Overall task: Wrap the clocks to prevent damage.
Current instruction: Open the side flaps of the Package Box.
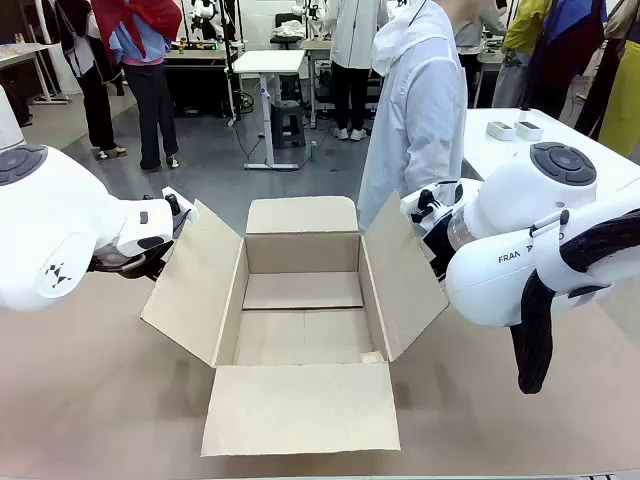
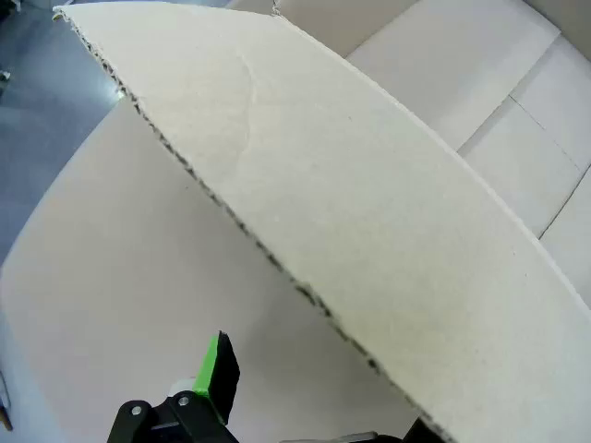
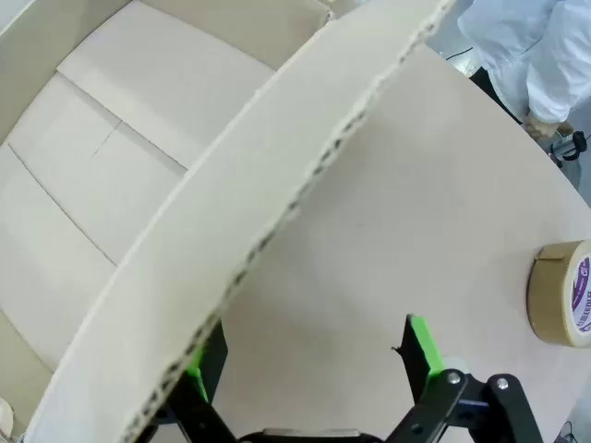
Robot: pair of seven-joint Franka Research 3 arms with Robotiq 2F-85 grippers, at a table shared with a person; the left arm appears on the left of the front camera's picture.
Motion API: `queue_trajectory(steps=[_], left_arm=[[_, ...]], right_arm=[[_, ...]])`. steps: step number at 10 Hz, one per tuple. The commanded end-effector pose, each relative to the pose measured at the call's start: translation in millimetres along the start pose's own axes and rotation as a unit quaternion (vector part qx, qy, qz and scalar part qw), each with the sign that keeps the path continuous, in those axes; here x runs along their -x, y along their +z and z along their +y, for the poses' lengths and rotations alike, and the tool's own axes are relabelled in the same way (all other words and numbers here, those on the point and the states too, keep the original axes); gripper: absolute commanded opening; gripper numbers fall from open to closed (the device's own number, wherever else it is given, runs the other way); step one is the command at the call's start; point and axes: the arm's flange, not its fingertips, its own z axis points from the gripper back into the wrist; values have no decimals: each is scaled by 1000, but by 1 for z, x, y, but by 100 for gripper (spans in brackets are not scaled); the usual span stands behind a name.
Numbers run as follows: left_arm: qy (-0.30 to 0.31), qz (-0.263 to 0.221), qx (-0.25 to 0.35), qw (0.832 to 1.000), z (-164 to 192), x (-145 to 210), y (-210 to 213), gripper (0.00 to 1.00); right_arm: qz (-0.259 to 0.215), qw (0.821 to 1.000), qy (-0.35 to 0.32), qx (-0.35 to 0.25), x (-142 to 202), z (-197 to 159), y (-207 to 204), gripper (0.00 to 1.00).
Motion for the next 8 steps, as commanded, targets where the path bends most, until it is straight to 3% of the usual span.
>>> queue_trajectory(steps=[1,8], left_arm=[[0,-1,0,1000,0,0,0,100],[0,-1,0,1000,0,0,0,100]], right_arm=[[0,1000,0,0,0,0,0,100],[0,1000,0,0,0,0,0,100]])
